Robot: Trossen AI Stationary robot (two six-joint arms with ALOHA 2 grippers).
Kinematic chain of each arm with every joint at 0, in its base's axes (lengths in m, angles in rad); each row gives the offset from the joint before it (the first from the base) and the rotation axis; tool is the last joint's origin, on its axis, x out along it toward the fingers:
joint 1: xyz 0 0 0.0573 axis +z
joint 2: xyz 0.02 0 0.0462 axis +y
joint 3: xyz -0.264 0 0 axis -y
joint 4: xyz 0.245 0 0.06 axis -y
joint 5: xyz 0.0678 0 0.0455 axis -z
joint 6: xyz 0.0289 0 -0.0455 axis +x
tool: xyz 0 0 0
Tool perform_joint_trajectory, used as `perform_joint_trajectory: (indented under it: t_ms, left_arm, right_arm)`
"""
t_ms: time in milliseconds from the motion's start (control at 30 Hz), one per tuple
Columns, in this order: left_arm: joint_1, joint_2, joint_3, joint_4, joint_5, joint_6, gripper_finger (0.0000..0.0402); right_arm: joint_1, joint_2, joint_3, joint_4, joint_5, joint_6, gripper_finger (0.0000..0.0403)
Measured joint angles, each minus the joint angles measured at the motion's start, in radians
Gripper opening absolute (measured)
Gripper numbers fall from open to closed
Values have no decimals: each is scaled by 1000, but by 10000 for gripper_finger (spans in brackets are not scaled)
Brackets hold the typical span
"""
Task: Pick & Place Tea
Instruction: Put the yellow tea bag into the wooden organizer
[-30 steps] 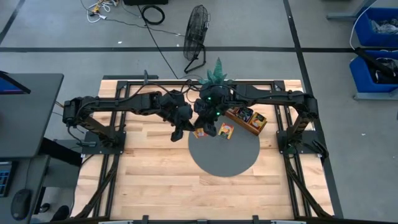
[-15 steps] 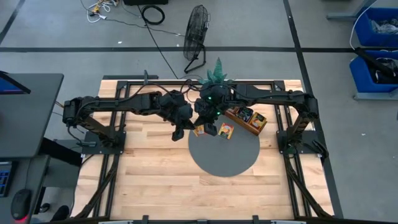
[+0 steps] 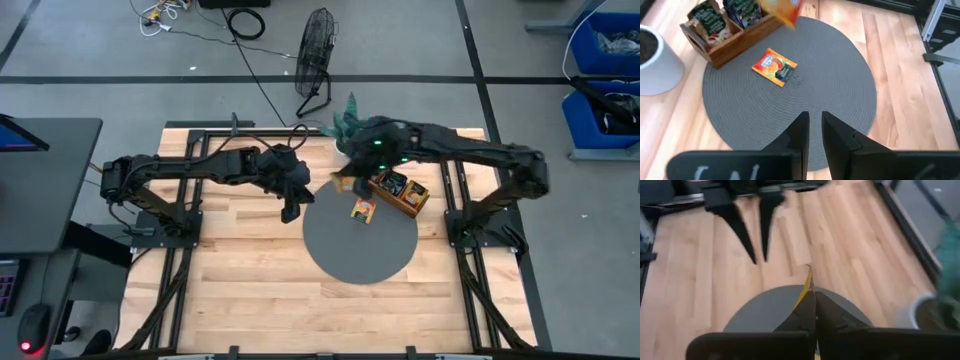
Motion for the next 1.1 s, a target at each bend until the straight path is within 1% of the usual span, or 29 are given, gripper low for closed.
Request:
perform_joint_trajectory:
  t_ms: [100,200,433,600,733,833,1000,1100]
  left_arm:
    - [0,0,0,30,-1,0,55]
    - [-1,-1,0,99,-1,0,55]
    - [-1,-1,0,259,0,-4,55]
    - [-1,-2,0,348,0,-27,55]
    - [-1,-2,0,384,7,-56,55]
    - [-4,-2,0,403,49,-60,55]
    - [-31,-2,0,470,65,-61,55]
    - [-53,-2,0,534,65,-71,55]
  right_arm:
    - [-16,-109,-99,35,31,42,0]
    - [-20,-227,-195,87,82,95,0]
    - [-20,-493,-418,130,265,218,0]
    - [-4,-648,-582,201,328,313,0]
    - [33,-748,-702,265,402,368,0]
    - [56,-803,-774,291,443,420,0]
    - [90,-852,-854,319,513,438,0]
    - [99,-873,-890,347,530,431,0]
